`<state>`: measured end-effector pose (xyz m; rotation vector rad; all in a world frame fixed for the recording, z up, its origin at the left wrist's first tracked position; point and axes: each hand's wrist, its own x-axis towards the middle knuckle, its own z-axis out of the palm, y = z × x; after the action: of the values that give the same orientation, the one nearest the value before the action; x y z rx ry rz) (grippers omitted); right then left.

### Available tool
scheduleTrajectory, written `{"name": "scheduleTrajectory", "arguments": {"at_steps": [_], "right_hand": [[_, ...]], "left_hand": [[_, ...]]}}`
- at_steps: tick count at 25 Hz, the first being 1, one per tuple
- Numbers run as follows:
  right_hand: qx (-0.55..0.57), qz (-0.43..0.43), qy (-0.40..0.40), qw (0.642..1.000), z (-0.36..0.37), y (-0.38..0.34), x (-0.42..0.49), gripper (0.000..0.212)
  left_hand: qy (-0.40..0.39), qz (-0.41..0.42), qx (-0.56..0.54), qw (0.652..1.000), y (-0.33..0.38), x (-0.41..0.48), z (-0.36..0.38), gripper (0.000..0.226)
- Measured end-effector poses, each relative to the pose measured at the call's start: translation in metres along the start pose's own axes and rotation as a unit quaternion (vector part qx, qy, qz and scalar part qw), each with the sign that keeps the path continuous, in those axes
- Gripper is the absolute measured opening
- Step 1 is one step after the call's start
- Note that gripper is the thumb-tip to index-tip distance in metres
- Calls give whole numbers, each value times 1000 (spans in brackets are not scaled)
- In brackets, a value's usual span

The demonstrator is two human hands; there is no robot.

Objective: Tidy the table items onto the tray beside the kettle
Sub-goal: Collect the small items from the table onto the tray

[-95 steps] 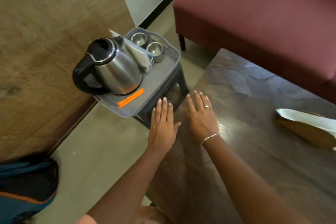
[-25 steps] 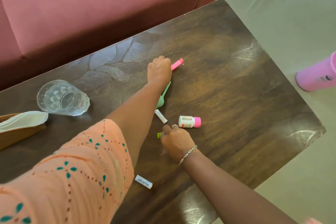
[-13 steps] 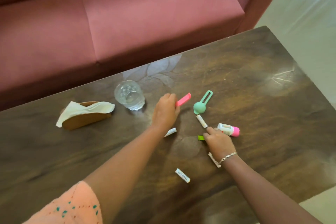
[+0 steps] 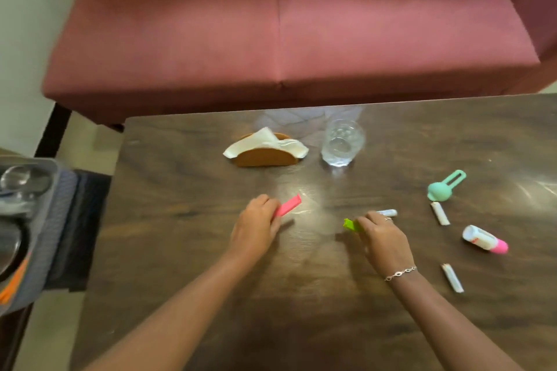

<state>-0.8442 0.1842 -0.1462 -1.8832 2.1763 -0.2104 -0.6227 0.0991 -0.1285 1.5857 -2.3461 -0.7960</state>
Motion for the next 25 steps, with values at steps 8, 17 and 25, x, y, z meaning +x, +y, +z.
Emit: {"name": "scheduleTrajectory", "arguments": {"at_steps": [8,17,25], "right_hand": [[36,-104,-41,993,35,-144,36,21],[50,-286,-52,956,88,-343,79,22],[68,-373,-21,925,126,-439,81,27]], "left_hand": [[117,-216,-48,968,-126,-77,-76,13],[199,-384,27,901,-286,-143,-168,13],[45,-465,133,874,-418,-167,-184,20]]}}
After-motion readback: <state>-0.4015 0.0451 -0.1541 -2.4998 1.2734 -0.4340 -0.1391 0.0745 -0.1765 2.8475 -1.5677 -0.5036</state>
